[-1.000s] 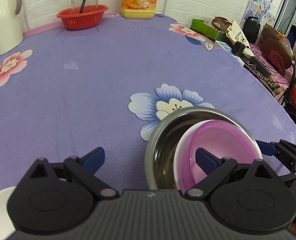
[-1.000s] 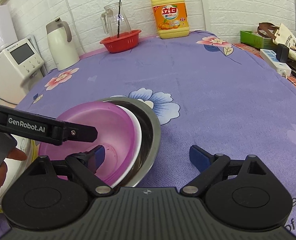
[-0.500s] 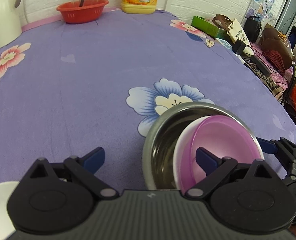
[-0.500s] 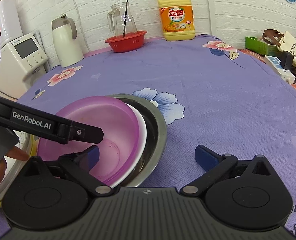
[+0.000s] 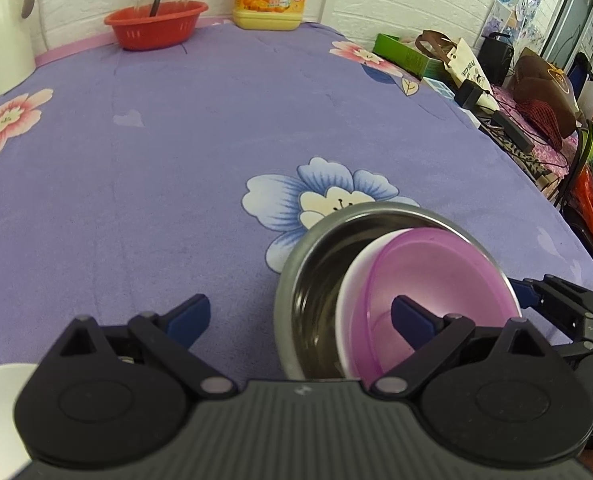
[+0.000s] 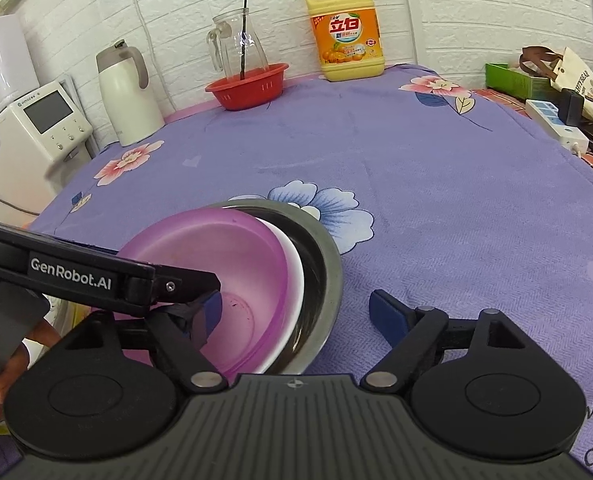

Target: Organize plates and bowls

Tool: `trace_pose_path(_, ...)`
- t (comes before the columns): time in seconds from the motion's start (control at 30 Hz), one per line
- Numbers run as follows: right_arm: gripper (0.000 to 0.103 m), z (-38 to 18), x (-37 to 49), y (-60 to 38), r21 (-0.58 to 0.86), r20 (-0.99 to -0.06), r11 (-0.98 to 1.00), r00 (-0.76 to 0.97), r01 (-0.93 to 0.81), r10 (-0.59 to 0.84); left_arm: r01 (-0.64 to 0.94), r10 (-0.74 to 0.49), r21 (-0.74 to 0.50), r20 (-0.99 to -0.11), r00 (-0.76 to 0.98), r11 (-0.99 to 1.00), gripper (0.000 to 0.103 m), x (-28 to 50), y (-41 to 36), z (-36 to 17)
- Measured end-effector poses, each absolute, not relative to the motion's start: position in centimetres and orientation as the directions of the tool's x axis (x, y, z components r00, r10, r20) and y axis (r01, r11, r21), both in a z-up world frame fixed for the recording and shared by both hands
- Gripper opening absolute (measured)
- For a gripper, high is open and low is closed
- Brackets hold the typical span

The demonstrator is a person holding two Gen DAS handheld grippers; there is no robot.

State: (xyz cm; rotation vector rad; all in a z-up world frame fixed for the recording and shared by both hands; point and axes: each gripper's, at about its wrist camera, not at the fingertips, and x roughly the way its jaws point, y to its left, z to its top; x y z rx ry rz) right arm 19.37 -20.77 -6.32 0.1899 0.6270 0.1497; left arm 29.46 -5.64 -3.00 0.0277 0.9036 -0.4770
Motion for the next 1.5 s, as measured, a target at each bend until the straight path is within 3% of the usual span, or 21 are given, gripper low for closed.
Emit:
trace_pose_path(0.2,0.103,-6.4,19.0,-20.8,0.224,-0.558,0.971,0.805,-0.085,0.199,0.429,-0.411,-0.192,-0.758,0.506,0.883,0.086,29.2,-5.8,-2.9)
trace_pose_path(0.3,0.103,-6.5,18.9,-20.8,0.236,-0.546,0.968,0.813,-0.082,0.202,0.446,-0.469,-0.254,-0.741,0.481,0.858,0.063,29.0,-5.5,-2.8)
trace_pose_path(0.33,0.099,-6.5,18.9,-20.8,0.248,-0.539,0.964,0.814,-0.091,0.216,0.444,-0.485,-0.277,-0.738,0.47,0.852,0.056,29.0,-5.5,-2.8)
trace_pose_path(0.37,0.086,-6.5,18.8,-20.6,0.258,-0.534,0.961,0.814,-0.098,0.226,0.435,-0.488,-0.289,-0.735,0.471,0.853,0.054,28.9,-5.5,-2.9)
trace_pose_path(0.43,0.08,-6.4,18.7,-20.0,0.244,-0.528,0.964,0.821,-0.101,0.219,0.426,-0.48,-0.282,-0.731,0.485,0.86,0.053,28.7,-5.6,-2.9)
trace_pose_path(0.67,0.08,-5.9,18.2,-20.2,0.261,-0.533,0.962,0.818,-0.085,0.217,0.391,-0.484,-0.314,-0.728,0.486,0.865,0.045,27.9,-6.0,-2.4)
trace_pose_path(0.93,0.081,-3.1,16.9,-18.3,0.209,-0.484,0.968,0.846,-0.135,0.223,0.358,-0.506,-0.358,-0.649,0.568,0.862,0.043,25.6,-3.3,0.2)
trace_pose_path(1.3,0.082,-2.7,17.8,-7.5,0.237,-0.489,0.88,0.732,-0.412,0.475,0.104,-0.286,-0.303,-0.649,0.705,0.947,0.043,20.2,9.1,1.3)
trace_pose_path(1.5,0.082,-3.3,17.6,-3.9,0.212,-0.528,0.859,0.685,-0.467,0.503,0.03,-0.271,-0.355,-0.654,0.706,0.935,0.042,18.7,13.3,-0.5)
